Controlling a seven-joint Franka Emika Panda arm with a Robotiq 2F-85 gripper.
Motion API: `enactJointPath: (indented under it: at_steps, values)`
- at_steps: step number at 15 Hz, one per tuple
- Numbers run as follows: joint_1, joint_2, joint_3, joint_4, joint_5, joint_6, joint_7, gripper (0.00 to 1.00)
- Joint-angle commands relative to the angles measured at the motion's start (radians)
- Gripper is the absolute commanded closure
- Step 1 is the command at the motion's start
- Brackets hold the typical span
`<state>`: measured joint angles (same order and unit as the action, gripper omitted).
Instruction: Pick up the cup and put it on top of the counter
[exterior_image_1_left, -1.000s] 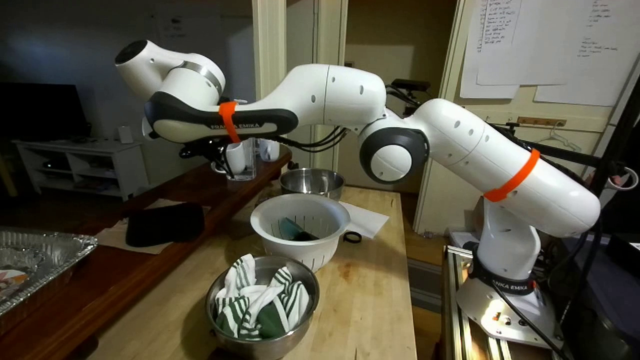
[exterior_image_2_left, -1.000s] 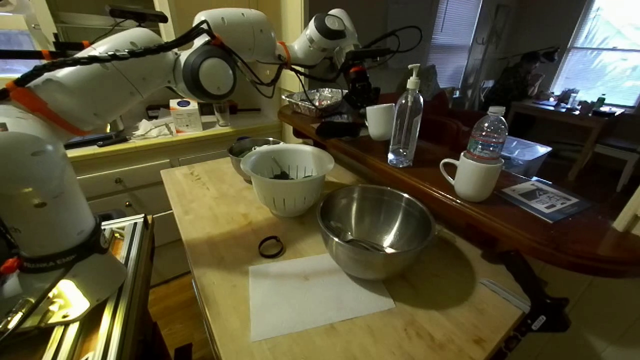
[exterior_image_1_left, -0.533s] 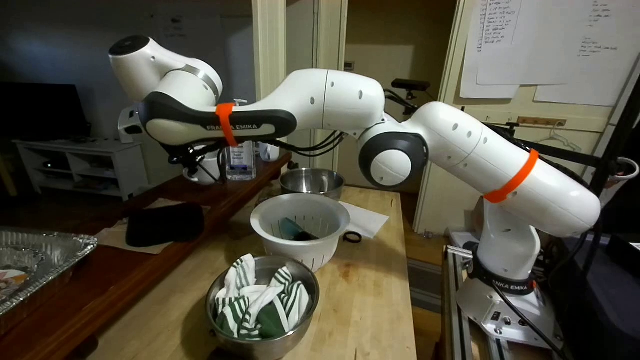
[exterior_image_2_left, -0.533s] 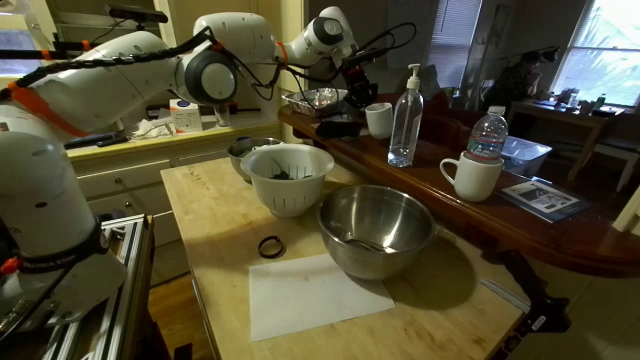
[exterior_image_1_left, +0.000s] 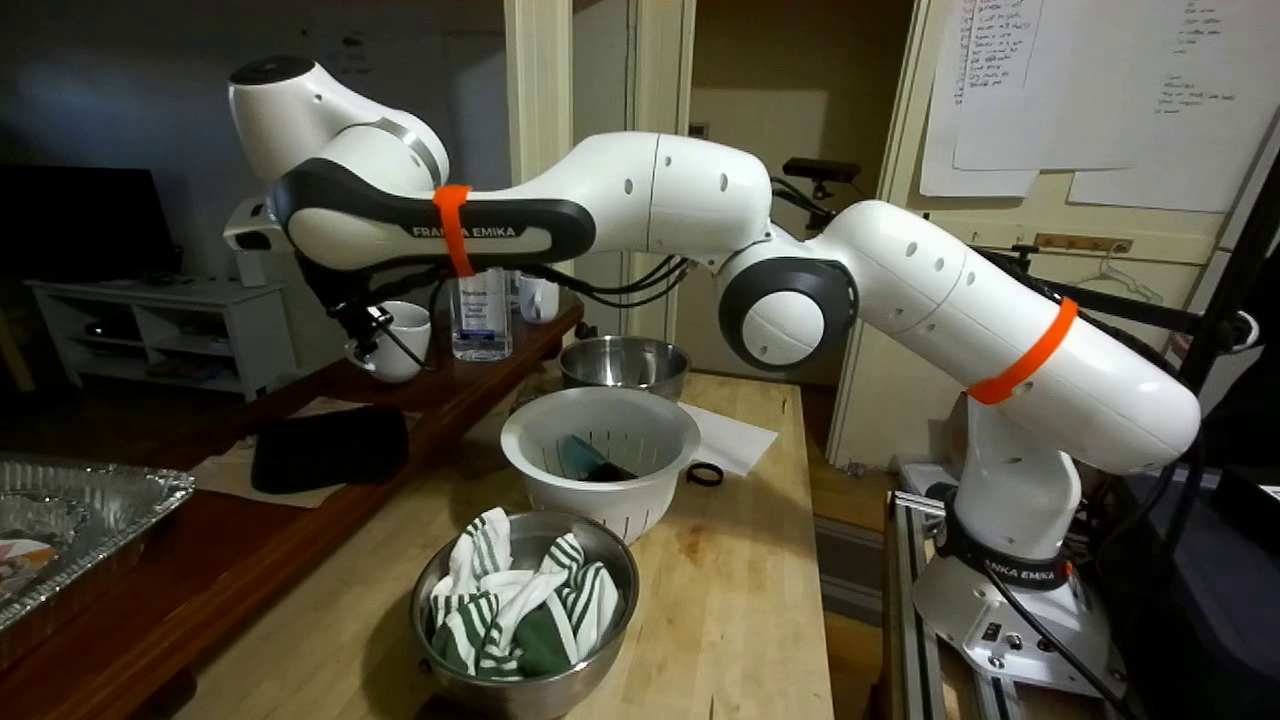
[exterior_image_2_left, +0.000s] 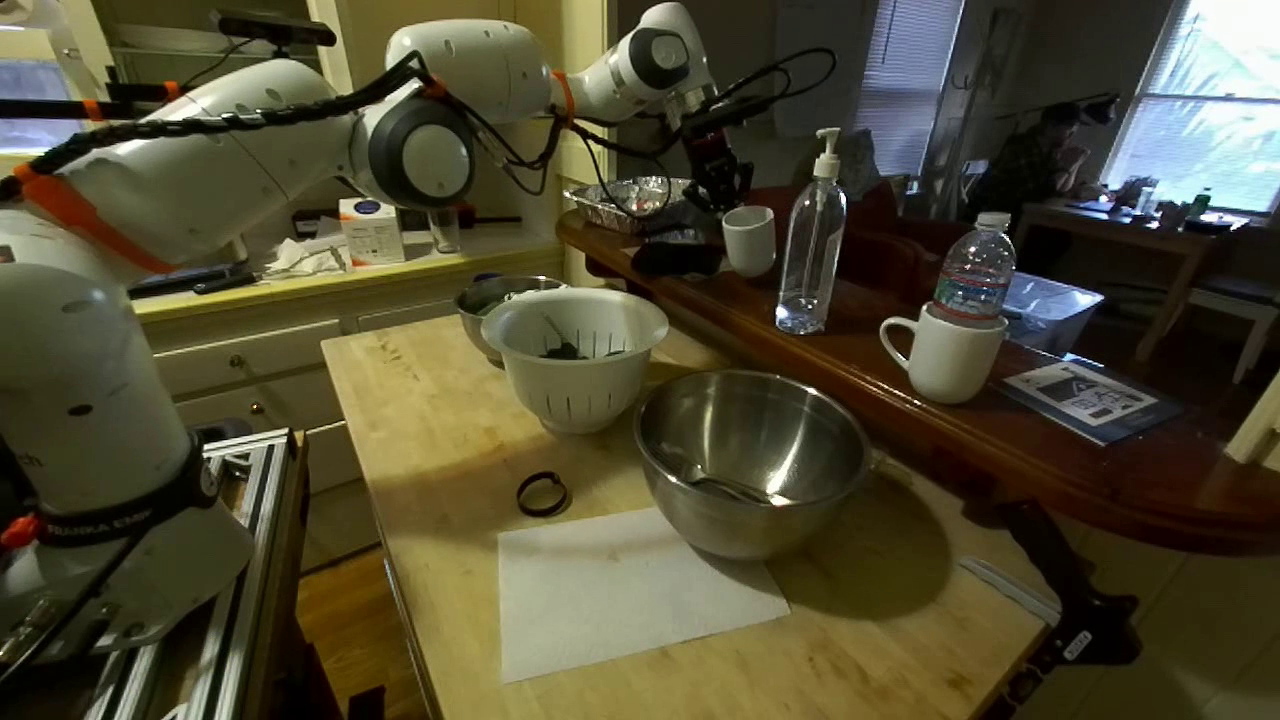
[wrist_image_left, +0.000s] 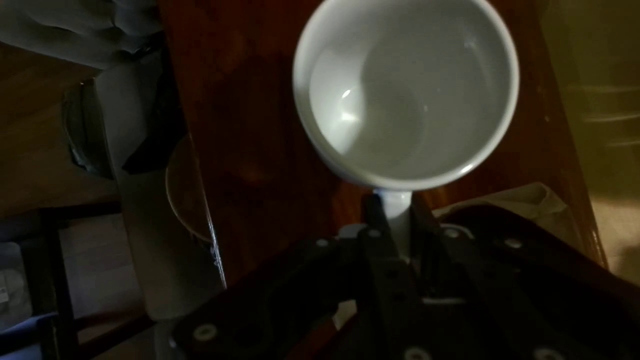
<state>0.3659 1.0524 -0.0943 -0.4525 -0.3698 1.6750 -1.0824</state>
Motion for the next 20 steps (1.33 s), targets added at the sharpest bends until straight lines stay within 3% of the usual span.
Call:
enactJointPath:
  at_steps: [1, 11, 20]
  values:
    - [-0.015, -0.036, 0.015, -0.025, 0.028, -0.019, 0.009, 0.96]
    - [-0.045, -0.039, 0.038, -0.018, 0.054, -0.134, -0.025, 0.96]
    - [-0.052, -0.018, 0.036, 0.001, 0.048, -0.148, -0.034, 0.96]
